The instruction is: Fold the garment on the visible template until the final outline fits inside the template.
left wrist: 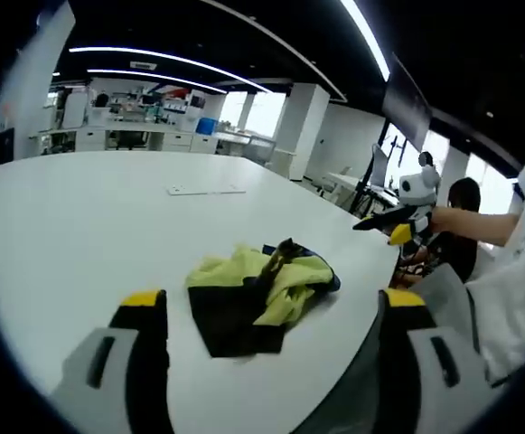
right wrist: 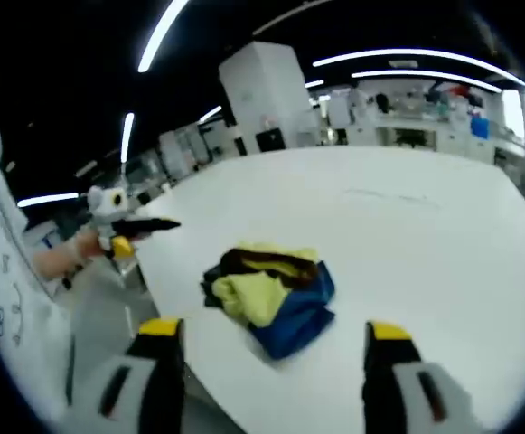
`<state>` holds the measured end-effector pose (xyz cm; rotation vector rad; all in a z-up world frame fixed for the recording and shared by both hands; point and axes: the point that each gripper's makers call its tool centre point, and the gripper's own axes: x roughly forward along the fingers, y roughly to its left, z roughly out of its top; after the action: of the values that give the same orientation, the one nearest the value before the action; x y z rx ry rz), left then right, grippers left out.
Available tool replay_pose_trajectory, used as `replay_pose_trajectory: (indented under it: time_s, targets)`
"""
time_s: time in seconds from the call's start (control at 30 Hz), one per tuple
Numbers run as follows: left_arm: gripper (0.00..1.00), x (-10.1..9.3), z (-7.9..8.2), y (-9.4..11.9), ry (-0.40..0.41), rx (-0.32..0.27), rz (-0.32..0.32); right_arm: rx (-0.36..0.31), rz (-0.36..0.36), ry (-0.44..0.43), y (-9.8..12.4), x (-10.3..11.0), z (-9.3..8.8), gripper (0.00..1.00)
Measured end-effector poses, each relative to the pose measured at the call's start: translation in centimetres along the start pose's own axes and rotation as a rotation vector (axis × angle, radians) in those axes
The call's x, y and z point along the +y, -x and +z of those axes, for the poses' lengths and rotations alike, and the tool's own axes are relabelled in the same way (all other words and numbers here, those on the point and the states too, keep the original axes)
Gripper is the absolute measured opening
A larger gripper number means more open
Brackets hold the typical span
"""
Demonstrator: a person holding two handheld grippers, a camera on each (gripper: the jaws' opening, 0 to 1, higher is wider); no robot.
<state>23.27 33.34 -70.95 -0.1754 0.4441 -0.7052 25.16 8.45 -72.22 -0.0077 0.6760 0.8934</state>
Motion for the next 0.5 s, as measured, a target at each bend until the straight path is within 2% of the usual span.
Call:
replay_pose_trajectory:
  time_s: [0.17,0.5]
  targets:
    - [0.93,-0.16,-0.31,-0.3,-0.001,0.015,-0.01,-0.022,-0.001,-0.036,0.27,-0.18,0.08,0.75]
    - [0.93,-0.47,-0.42,-0.63,0.012,0.011,-0.017,-0.015,-0.003,-0.044,0.0,-0.08,-0.32,0.76]
